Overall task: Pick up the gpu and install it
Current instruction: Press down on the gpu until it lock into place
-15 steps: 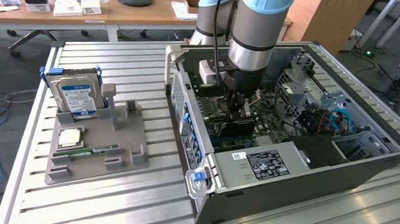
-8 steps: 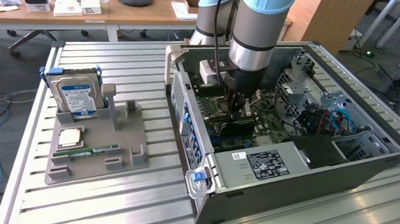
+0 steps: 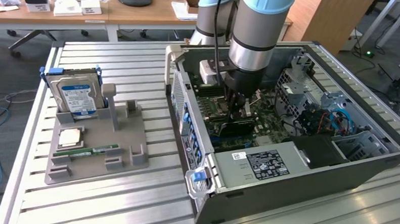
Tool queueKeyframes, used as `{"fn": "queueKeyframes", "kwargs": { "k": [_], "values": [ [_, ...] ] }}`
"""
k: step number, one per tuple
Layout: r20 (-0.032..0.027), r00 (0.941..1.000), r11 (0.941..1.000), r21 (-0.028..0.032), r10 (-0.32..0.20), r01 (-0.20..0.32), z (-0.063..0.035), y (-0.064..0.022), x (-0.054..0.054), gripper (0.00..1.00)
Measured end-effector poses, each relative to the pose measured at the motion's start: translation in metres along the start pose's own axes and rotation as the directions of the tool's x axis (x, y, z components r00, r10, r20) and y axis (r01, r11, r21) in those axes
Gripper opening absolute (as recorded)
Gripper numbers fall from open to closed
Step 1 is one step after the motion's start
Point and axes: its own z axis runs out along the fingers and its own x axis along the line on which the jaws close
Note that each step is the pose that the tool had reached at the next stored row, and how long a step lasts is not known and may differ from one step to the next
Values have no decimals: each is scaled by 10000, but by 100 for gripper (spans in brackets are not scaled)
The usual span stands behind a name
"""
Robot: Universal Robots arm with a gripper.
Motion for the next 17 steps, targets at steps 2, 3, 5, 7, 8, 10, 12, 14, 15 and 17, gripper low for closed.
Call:
{"fn": "queueKeyframes", "kwargs": {
  "k": [2,3,5,7,8,10,12,14,15,17],
  "values": [
    [0,10000,10000,0,0,0,0,0,0,10],
    [0,10000,10000,0,0,0,0,0,0,10],
    [1,10000,10000,0,0,0,0,0,0,10],
    [7,10000,10000,-2,2,-2,-6,-2,-2,10],
    [11,10000,10000,-1,0,0,-11,-5,-2,10],
    [1,10000,10000,-14,0,0,-32,-6,-1,10],
    [1,10000,10000,-24,0,0,-53,-10,-2,10],
    [2,10000,10000,-39,0,0,-68,-20,-3,10],
    [2,10000,10000,-47,1,-1,-72,-30,-3,10],
    [1,10000,10000,-70,2,-2,-82,-55,-4,10]
  ]
}}
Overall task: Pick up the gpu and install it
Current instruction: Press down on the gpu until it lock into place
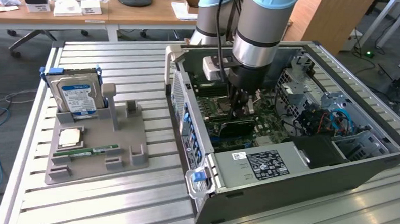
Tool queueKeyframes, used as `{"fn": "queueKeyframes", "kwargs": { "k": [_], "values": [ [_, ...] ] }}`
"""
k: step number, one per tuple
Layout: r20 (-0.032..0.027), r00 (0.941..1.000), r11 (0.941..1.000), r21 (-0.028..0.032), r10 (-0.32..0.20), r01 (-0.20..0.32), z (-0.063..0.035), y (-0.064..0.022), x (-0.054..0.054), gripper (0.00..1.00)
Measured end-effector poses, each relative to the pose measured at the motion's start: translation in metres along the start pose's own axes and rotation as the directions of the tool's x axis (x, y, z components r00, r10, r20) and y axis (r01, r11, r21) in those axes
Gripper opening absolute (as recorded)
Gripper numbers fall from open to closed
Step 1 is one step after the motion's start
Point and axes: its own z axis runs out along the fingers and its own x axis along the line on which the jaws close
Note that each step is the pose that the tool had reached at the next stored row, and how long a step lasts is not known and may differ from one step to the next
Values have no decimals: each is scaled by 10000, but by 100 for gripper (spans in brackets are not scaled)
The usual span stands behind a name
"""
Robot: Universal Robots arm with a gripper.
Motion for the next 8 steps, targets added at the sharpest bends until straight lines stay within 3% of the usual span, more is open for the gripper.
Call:
{"fn": "queueKeyframes", "kwargs": {
  "k": [5,8],
  "values": [
    [0,10000,10000,-25,1,-1,-9,-18,0,10],
    [-1,10000,10000,-19,0,0,-2,15,0,10]
  ]
}}
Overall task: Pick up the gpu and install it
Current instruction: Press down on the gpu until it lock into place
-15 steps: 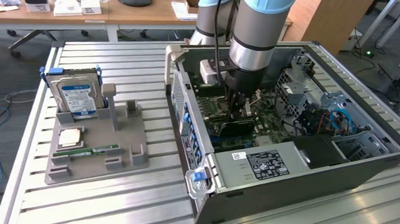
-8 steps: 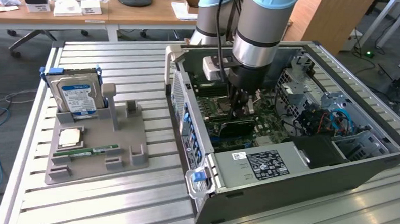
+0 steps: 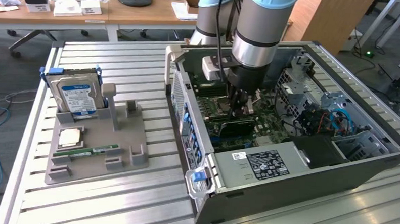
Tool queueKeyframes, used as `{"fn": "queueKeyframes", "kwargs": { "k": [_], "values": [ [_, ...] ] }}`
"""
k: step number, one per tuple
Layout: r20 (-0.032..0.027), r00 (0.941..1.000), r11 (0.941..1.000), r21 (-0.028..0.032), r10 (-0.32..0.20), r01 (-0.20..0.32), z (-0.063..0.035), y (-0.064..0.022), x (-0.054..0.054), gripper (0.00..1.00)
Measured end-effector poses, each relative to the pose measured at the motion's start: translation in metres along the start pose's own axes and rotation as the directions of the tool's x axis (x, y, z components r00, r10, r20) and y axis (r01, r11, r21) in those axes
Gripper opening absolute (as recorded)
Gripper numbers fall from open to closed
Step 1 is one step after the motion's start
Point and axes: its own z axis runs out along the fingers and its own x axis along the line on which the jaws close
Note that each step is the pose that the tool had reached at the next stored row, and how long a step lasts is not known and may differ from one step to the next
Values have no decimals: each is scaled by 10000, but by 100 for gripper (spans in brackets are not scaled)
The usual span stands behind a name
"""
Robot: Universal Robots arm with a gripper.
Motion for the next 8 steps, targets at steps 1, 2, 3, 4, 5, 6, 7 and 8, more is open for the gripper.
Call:
{"fn": "queueKeyframes", "kwargs": {
  "k": [1,2,3,4,5,6,7,8],
  "values": [
    [0,10000,10000,1,1,-1,3,12,0,10],
    [-1,10000,10000,2,1,-1,8,22,0,10],
    [0,10000,10000,2,1,-1,17,25,1,10],
    [0,10000,10000,1,0,0,27,26,1,10],
    [-1,10000,10000,1,-1,1,32,26,1,10],
    [-2,10000,10000,0,-1,1,32,26,2,10],
    [-3,10000,10000,0,0,0,33,25,2,10],
    [-2,10000,10000,0,1,-1,34,24,1,10]
  ]
}}
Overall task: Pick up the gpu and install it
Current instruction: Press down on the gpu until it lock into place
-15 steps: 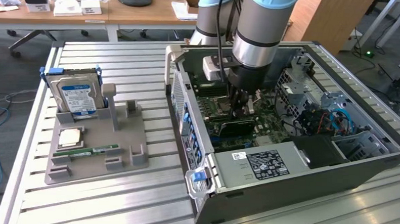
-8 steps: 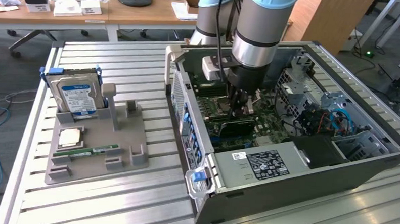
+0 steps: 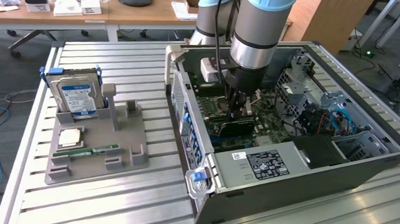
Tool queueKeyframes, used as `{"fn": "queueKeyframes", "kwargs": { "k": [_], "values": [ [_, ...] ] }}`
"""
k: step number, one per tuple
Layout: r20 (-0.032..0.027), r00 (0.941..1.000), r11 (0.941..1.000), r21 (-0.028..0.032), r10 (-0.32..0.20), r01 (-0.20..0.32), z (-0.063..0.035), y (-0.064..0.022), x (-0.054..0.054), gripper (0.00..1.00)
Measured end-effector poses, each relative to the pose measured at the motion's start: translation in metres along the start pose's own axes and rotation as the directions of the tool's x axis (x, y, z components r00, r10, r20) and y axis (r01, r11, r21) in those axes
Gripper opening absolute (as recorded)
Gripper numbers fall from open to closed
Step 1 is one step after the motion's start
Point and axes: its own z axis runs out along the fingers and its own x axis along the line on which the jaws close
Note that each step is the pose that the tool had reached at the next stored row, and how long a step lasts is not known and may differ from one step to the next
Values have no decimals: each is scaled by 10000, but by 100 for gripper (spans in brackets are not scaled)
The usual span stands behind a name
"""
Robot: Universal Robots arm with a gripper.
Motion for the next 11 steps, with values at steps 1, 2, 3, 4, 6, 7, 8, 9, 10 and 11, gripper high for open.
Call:
{"fn": "queueKeyframes", "kwargs": {
  "k": [1,2,3,4,6,7,8,9,10,11],
  "values": [
    [4,10000,10000,2,1,-1,5,0,0,10],
    [6,10000,10000,3,1,-1,11,0,0,10],
    [4,10000,10000,2,0,0,15,0,0,10],
    [2,10000,10000,1,-1,1,17,-2,1,10],
    [2,10000,10000,1,-2,2,18,-10,1,10],
    [4,10000,10000,2,-1,1,19,-14,0,10],
    [3,10000,10000,1,-1,1,19,-18,0,10],
    [3,10000,10000,1,-1,1,19,-19,0,10],
    [5,10000,10000,3,1,-1,24,-19,0,10],
    [9,10000,10000,4,2,-2,30,-19,-1,10]
  ]
}}
